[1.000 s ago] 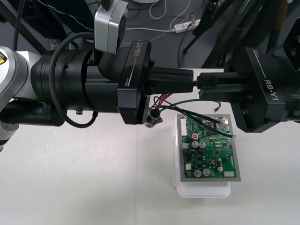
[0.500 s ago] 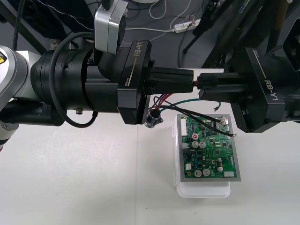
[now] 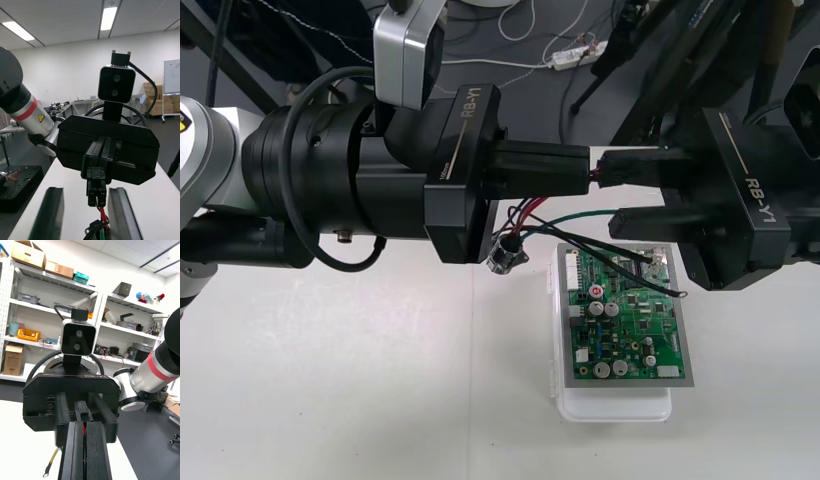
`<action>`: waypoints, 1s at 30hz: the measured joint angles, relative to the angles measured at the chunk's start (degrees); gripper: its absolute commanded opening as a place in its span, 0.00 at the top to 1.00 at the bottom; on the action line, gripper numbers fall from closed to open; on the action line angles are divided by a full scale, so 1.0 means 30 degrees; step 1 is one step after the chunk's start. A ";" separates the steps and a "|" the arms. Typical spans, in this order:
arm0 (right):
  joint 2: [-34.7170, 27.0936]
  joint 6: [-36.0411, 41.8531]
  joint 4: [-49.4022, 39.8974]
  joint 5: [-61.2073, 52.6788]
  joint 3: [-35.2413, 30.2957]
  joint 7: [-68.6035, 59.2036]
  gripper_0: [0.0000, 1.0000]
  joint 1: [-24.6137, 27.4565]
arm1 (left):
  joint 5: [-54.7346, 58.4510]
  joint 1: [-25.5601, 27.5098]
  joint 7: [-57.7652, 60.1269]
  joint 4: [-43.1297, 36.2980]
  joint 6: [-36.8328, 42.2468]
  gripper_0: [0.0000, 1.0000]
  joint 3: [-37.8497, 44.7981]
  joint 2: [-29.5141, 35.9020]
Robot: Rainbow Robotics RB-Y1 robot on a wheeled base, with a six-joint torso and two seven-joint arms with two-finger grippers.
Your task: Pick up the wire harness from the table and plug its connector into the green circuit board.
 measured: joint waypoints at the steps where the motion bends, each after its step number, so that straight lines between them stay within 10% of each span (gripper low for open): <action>1: 0.0000 -0.0001 0.0000 0.0000 0.0000 0.0000 0.11 0.0000 | 0.0008 0.0000 0.0000 0.0000 0.0001 1.00 0.0000 0.0027; 3: 0.0000 -0.0003 0.0000 0.0000 0.0000 0.0000 0.00 0.0000 | 0.0024 0.0000 0.0000 0.0000 0.0002 1.00 0.0000 0.0057; 30: -0.2086 -0.3620 0.0416 0.2228 -0.0932 -0.0182 0.00 -0.0263 | 0.4319 0.0922 -0.8125 0.5875 -0.2305 1.00 0.0001 0.0626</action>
